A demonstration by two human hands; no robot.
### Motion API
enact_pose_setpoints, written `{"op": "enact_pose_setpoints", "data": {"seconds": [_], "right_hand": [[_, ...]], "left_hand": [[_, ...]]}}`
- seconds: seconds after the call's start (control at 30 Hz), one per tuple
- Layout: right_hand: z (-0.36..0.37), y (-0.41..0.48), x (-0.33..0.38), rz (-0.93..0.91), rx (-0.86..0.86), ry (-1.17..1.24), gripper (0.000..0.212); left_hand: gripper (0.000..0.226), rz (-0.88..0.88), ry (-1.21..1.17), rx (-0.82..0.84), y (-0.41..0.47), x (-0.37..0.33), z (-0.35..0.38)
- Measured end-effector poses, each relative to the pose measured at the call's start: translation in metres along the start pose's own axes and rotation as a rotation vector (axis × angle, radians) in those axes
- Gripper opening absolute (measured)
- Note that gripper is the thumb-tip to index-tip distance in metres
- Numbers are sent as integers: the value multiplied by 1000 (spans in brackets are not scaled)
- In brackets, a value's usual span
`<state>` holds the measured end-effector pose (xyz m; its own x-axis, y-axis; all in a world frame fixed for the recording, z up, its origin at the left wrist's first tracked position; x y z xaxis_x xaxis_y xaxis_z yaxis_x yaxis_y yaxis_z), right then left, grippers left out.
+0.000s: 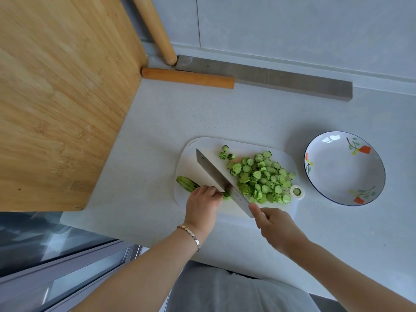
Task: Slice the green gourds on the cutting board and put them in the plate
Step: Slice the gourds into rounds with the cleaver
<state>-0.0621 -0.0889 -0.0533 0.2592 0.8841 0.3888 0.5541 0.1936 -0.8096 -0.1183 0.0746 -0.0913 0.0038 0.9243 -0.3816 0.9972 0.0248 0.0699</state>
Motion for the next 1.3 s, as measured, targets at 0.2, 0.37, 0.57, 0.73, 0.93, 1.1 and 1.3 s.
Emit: {"op": "enact_pose_setpoints", "data": {"seconds": [0.2,0.37,0.57,0.73,0.93,1.1,1.3], "right_hand": [[14,5,-4,-3,-43,-27,53],[10,9,-9,31,-4,88,53],[-1,3,-9,45,38,178,54],[2,0,-4,10,41,124,54],[9,3,-2,7,0,63,53],[20,7,-4,10,-17,40,53],[11,13,-7,22,-22,100,52]], "left_hand": [[32,30,-10,-74,-5,0,1],[39,71,5,-89,-9,3,-4],[41,65,-20,-45,-5,4,-4],[38,71,-20,-23,-5,3,-5],[40,61,-10,-22,-4,3,-5],[36,30,-20,-41,-7,3,-2],[36,18,-51,-61,0,2,-5]]}}
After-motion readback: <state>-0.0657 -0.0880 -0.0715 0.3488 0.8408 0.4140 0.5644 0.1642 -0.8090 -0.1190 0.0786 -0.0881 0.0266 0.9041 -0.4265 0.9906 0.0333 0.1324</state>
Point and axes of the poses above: each hand's wrist, its own y-axis towards the middle knuckle, its own z-axis out of the palm, x = y × z, the point moved 3 cm from there along y, towards the middle knuckle, and after that the axes turned 11 degrees about z, right-handed, at the moved point
